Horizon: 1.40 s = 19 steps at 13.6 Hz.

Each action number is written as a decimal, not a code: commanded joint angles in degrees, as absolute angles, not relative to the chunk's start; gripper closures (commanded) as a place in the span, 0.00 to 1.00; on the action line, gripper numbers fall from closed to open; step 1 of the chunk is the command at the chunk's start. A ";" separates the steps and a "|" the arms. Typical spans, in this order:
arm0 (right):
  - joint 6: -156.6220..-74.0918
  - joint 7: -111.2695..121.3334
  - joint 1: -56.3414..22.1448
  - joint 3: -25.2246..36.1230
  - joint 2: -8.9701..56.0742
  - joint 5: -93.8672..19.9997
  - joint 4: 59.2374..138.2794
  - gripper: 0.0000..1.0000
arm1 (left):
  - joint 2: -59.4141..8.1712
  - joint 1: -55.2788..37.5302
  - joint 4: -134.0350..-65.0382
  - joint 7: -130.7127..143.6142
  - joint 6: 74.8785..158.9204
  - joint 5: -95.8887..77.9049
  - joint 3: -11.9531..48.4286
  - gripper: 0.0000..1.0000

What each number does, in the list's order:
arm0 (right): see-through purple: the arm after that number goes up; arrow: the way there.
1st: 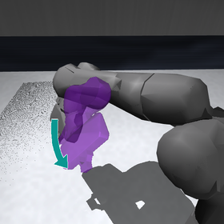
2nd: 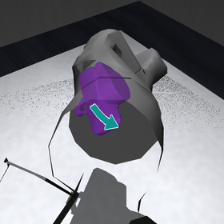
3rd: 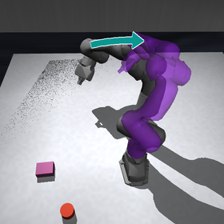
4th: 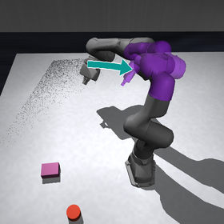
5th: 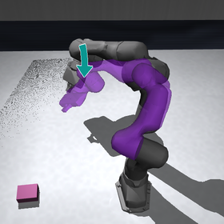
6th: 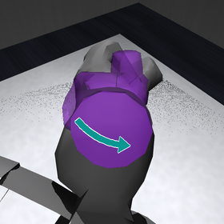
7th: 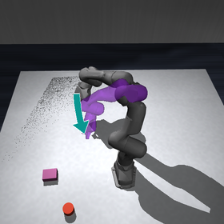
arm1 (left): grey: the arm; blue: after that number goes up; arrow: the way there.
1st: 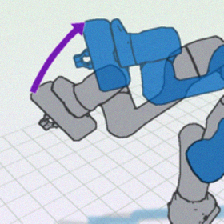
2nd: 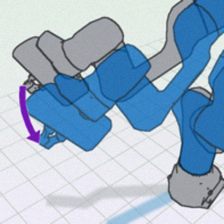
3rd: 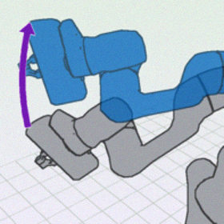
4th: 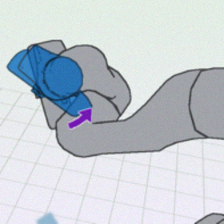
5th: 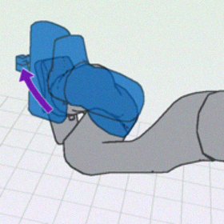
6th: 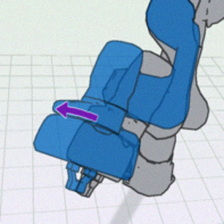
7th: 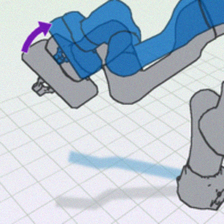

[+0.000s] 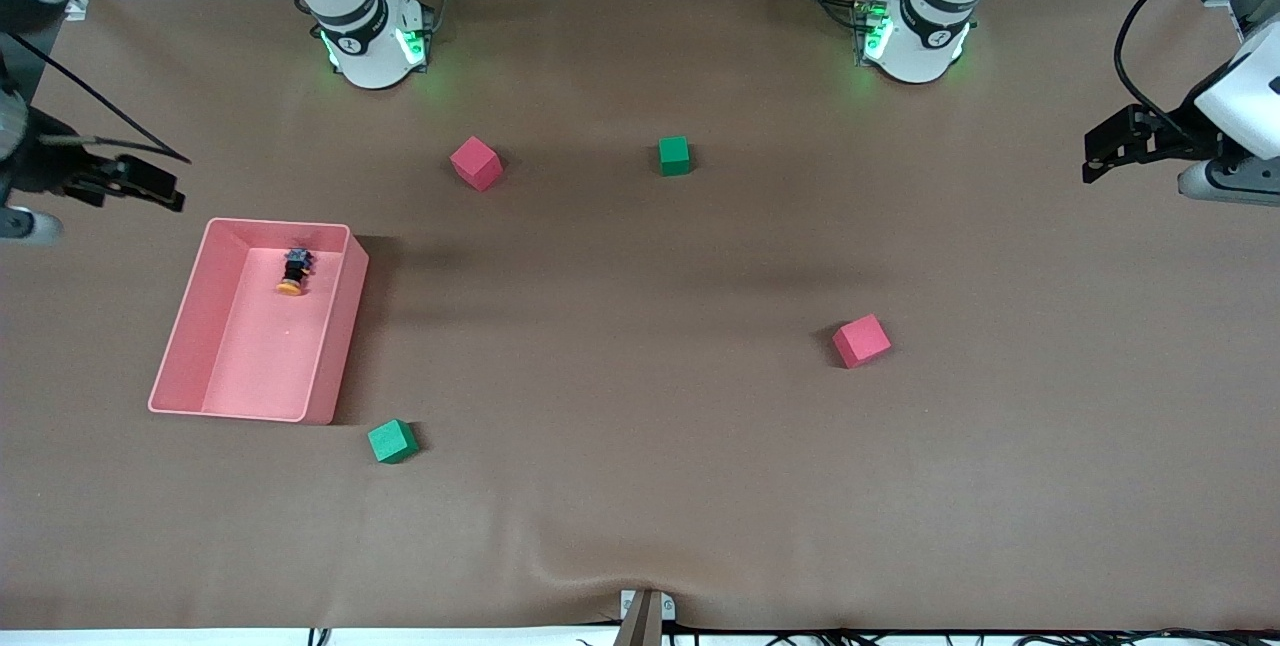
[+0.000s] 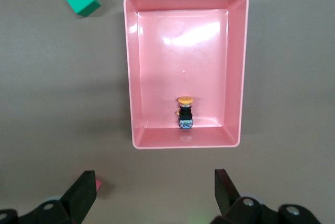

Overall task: Place and upright button with both arms
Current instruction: 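Reach the right gripper down into the pink tray toward the button, then close the right gripper on the yellow-capped button's base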

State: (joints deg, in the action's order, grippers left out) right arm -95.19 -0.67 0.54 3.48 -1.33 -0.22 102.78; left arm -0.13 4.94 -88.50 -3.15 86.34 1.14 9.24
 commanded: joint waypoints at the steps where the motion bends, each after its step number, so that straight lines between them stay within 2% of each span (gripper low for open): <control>1: -102.45 -0.26 0.35 3.34 -1.50 0.62 110.54 0.00 | -1.23 5.01 -87.10 -0.36 86.22 2.11 9.75 0.00; 8: -118.36 9.65 2.36 3.34 7.99 0.62 121.36 0.00 | -0.88 5.01 -87.54 4.48 85.96 2.20 10.11 0.00; 13: -135.42 15.89 2.90 3.52 11.41 0.79 131.47 0.00 | -0.70 5.10 -88.07 4.48 85.96 2.20 10.11 0.00; 19: -138.60 22.84 5.79 3.52 16.25 0.97 131.66 0.00 | -0.53 5.10 -88.24 4.39 85.96 2.20 10.11 0.00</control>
